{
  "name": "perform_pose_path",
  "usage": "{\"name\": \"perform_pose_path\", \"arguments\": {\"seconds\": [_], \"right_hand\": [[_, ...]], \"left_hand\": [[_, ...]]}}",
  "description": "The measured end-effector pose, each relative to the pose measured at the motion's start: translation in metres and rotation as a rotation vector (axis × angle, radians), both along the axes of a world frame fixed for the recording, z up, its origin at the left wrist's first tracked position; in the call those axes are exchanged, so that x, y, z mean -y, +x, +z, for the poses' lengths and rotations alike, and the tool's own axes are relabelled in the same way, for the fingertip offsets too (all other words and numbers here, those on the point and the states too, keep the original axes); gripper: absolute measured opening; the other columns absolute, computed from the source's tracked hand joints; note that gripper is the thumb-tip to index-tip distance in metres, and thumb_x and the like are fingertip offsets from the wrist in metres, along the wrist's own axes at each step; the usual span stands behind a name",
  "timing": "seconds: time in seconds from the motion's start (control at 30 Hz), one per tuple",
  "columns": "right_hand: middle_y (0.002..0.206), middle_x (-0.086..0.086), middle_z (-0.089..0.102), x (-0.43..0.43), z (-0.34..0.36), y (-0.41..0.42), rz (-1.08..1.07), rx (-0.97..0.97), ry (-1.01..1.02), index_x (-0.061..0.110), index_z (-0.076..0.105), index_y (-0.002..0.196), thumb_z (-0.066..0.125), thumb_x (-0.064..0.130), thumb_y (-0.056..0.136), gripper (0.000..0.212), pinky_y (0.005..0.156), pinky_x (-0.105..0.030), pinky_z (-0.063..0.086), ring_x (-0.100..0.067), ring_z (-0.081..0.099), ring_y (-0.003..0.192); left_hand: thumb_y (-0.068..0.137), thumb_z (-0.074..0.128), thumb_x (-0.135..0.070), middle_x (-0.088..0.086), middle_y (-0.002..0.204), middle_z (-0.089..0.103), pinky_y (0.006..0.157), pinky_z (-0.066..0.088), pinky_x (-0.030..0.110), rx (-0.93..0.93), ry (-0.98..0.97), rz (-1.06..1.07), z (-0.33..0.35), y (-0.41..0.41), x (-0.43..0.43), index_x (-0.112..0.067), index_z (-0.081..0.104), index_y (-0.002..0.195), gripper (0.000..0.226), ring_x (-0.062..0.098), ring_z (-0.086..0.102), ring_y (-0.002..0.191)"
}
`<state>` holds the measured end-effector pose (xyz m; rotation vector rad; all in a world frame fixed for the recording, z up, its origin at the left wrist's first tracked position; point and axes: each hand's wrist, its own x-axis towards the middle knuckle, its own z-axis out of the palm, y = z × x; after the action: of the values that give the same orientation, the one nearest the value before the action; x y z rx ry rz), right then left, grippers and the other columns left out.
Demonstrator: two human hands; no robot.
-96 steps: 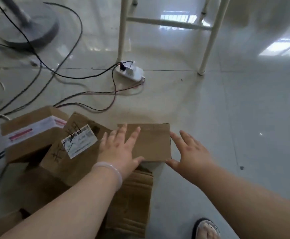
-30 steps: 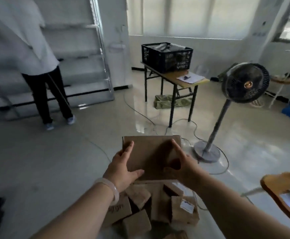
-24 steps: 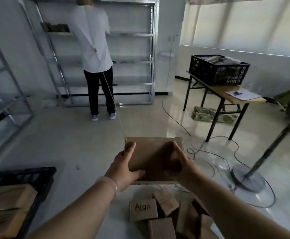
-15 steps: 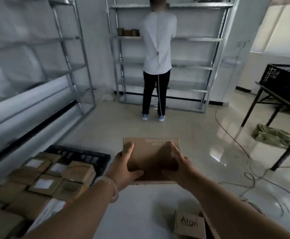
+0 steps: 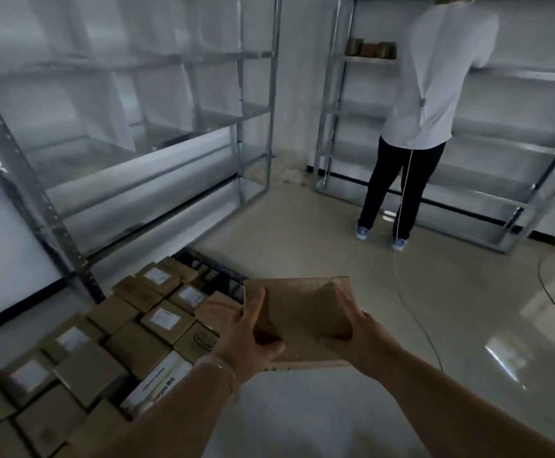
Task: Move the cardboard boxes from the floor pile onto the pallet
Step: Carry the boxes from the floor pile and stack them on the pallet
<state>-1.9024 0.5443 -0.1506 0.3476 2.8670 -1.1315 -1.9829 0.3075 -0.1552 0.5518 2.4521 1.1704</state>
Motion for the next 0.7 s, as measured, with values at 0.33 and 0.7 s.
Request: {"name": "perform_pose_path", "arguments": {"seconds": [0.33,0.7], "right_hand": [[0.114,0.009,0.044,-0.090,0.006,-0.162,0.163,0.013,-0.036,0.044,0.000,0.155,0.076,0.042,0.082,0.105,0.057,-0.001,0.035,0.004,0.047,0.081],[0.132,0.001,0.058,-0.132,-0.009,-0.318,0.345,0.106,-0.141,0.045,-0.001,0.155,0.077,0.038,0.081,0.108,0.085,-0.025,0.051,-0.014,0.061,0.106]], "left_hand": [[0.084,0.074,-0.041,0.001,0.157,0.017,0.115,0.031,0.038,0.017,-0.097,0.151,0.018,-0.120,-0.082,-0.042,-0.002,0.153,0.103,0.026,0.031,0.139],[0.086,0.072,-0.034,-0.003,0.156,0.020,0.108,0.036,0.036,0.119,-0.073,0.351,0.005,-0.226,-0.126,-0.045,0.001,0.153,0.098,0.022,0.037,0.133]]}}
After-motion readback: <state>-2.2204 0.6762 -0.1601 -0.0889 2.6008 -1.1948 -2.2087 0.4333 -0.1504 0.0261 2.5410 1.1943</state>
